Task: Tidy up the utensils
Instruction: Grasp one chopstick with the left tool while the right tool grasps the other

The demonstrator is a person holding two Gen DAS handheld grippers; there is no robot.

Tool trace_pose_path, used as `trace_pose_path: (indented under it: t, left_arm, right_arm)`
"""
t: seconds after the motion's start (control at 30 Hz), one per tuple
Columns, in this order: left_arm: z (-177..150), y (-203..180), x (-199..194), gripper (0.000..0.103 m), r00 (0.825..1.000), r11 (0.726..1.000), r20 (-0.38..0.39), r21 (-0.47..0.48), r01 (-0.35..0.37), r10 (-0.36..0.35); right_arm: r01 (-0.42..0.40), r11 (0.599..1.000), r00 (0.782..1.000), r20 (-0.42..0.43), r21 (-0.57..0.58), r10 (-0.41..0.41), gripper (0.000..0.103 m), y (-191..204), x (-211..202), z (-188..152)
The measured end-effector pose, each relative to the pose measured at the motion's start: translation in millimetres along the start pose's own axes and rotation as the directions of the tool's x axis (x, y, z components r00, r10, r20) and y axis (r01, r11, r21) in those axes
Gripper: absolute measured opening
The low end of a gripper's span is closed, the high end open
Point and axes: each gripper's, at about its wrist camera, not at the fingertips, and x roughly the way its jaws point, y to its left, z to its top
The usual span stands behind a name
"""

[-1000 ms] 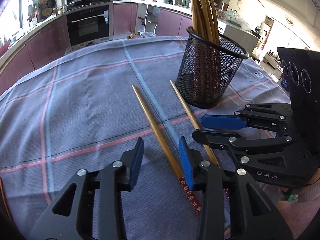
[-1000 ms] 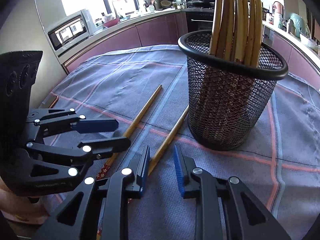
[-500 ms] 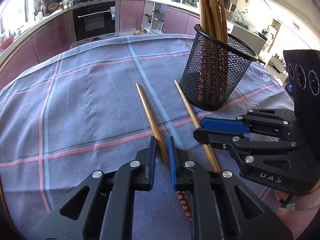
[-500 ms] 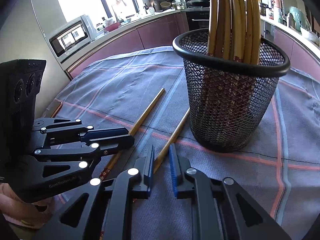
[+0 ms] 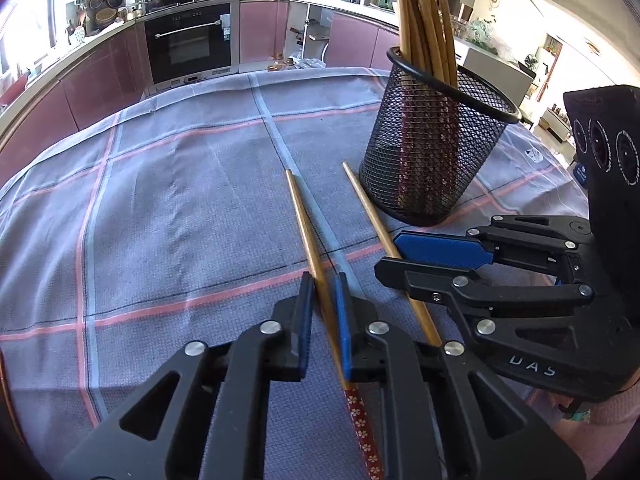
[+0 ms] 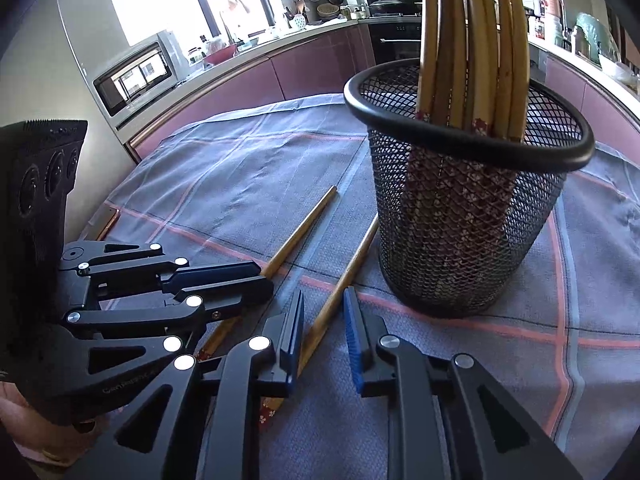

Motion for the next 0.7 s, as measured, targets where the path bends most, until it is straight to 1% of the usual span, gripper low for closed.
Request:
trace_pose_path:
  t: [0.03,0.17,0.27,0.43,0.53,0.7]
  left_arm:
    - [0.0,0.2,-0.3,0.01,1.0,1.0,0.001,-0.005,0.0,0.0]
    - [-1.8,0.5,-2.3,0.008,1.0,1.0,0.006,-0.021,0.004,-0.004]
    - [-2.4,2.5,-3.9,0.008,1.0,0.999,0.011,-0.037,0.008,-0.007]
    - [-4.4,4.0,-6.8,0.008,1.0,0.999,0.014,-0.038,0.008,-0.007]
    - [-5.4,3.5,-9.3,0.008,1.0,0.999,0.017,-0.037,0.012,-0.012]
    - [-6.6,2.4,-7.1,0.008,1.0,1.0,0.005,-0.028,0.013,-0.013]
  right_arm:
    - [-0.002,1.0,1.0,0.001,0.008,0.002,0.013,-1.5,-0.3,-0.2]
    - [-0.032,0.998,0.999,0.009,0.046,0.031,0.008,-7.1,-1.7,-1.7]
    - [-0.039,0.998,0.999,0.019,0.058,0.037,0.007,-8.0,-4.2,-2.6]
    - [-0.055,0.997,0.998,0.039,0.056,0.053,0.005,-6.0,-11.3,-2.4]
    - [-0.073,0.996,0.997,0.037,0.048,0.071,0.005,-4.0,-12.1,-1.4]
    - [-0.052,0.998,0.998,0.02,0.018,0.052,0.006,1.6,-7.0,0.3]
